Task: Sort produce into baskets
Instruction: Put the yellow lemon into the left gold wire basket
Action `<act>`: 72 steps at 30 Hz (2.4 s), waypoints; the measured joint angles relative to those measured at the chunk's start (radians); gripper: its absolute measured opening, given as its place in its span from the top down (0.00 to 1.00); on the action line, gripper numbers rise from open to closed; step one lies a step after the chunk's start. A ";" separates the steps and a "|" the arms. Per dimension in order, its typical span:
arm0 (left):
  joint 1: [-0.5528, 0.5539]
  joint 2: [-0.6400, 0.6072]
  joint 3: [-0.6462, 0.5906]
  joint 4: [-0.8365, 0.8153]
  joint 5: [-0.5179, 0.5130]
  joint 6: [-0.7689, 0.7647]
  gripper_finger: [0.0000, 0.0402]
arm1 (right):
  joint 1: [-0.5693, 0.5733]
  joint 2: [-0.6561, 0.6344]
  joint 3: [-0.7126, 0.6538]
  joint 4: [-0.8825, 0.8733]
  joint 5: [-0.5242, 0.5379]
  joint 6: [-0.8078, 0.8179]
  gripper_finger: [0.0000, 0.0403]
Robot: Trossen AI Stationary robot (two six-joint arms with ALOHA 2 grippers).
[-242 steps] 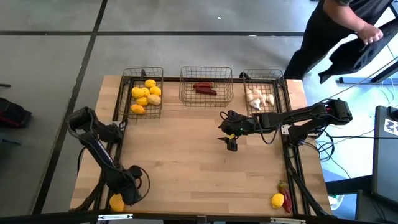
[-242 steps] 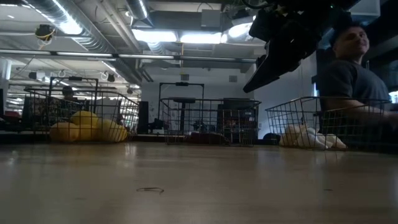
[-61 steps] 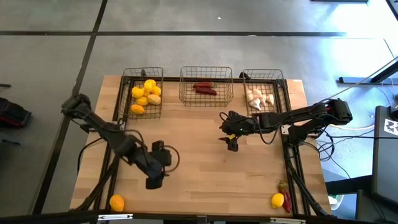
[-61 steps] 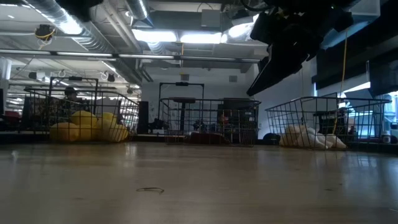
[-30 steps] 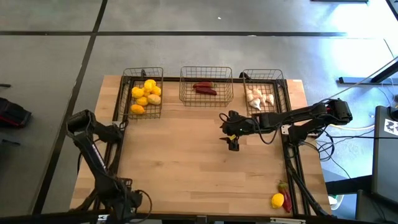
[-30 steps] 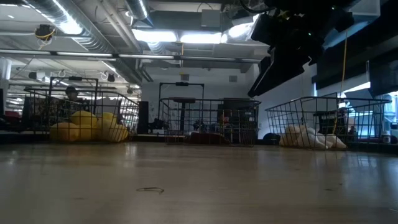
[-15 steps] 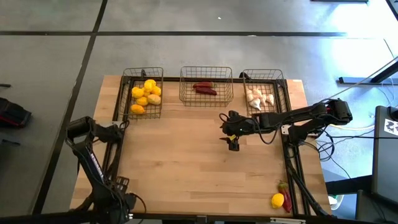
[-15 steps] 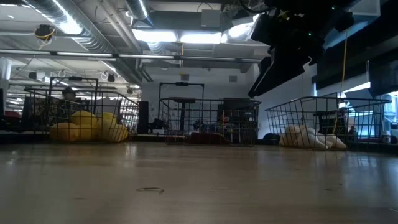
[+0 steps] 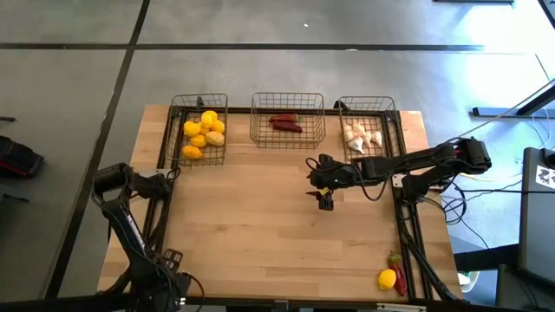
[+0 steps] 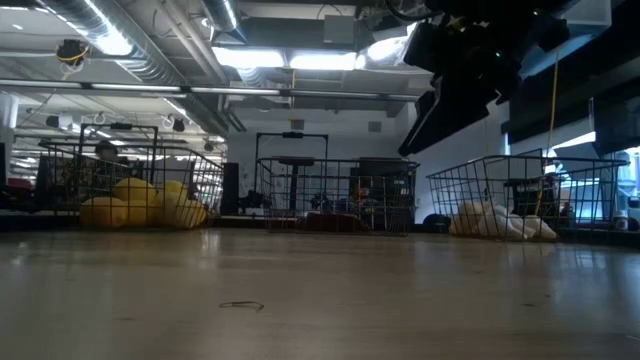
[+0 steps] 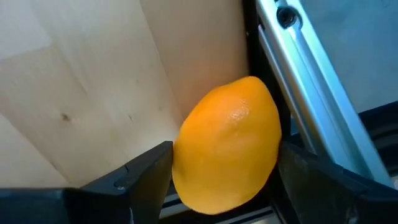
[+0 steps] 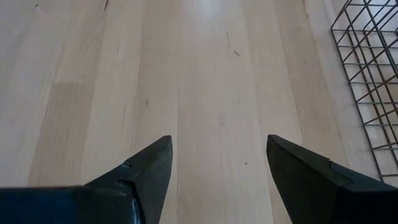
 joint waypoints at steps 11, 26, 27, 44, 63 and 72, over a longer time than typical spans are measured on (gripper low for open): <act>0.019 0.018 0.002 0.015 -0.010 -0.039 0.51 | 0.000 0.000 0.000 -0.007 0.000 0.003 0.36; 0.102 -0.050 -0.005 0.035 -0.200 -0.069 0.55 | 0.000 0.000 0.000 -0.008 -0.001 0.002 0.36; 0.111 -0.057 -0.005 0.035 -0.209 -0.066 0.55 | 0.000 0.000 0.000 -0.010 -0.001 0.002 0.36; 0.242 -0.095 -0.004 0.015 -0.255 0.101 0.55 | 0.000 0.000 0.000 -0.028 -0.001 0.002 0.36; 0.380 -0.409 -0.002 -0.092 -0.614 0.031 0.55 | 0.000 0.000 0.000 -0.025 0.011 0.021 0.36; 0.472 -0.462 -0.001 -0.120 -0.688 0.031 0.55 | 0.000 0.000 0.000 0.012 0.012 0.040 0.36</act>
